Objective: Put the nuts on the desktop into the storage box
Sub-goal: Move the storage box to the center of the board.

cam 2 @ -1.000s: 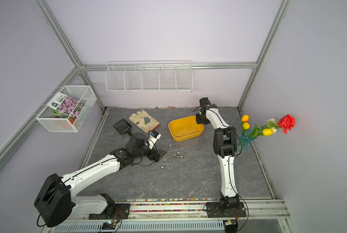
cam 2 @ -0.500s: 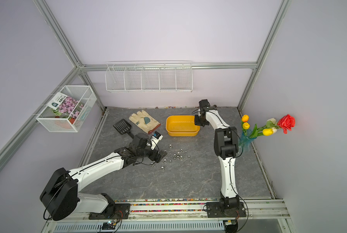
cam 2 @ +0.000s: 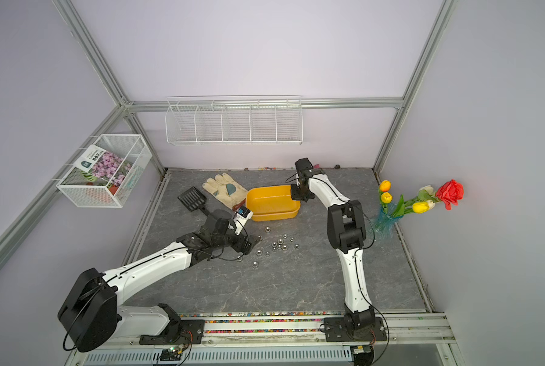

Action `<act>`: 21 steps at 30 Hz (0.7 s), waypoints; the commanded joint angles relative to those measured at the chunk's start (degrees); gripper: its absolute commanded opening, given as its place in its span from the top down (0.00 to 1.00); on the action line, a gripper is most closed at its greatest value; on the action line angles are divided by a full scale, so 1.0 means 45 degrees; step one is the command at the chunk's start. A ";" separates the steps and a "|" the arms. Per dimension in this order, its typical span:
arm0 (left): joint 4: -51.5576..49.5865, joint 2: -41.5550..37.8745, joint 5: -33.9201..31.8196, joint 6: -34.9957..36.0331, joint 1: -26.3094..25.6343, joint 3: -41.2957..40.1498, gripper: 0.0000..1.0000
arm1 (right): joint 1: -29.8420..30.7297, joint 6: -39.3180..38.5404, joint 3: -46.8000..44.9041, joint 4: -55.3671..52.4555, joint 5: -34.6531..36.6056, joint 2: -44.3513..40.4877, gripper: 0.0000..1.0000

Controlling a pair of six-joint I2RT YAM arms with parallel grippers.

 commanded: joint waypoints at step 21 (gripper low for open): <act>0.0374 0.0273 -0.0158 0.0329 -0.0060 -0.0193 0.00 | -0.0027 0.1476 0.1363 -0.0235 0.0820 0.0810 1.00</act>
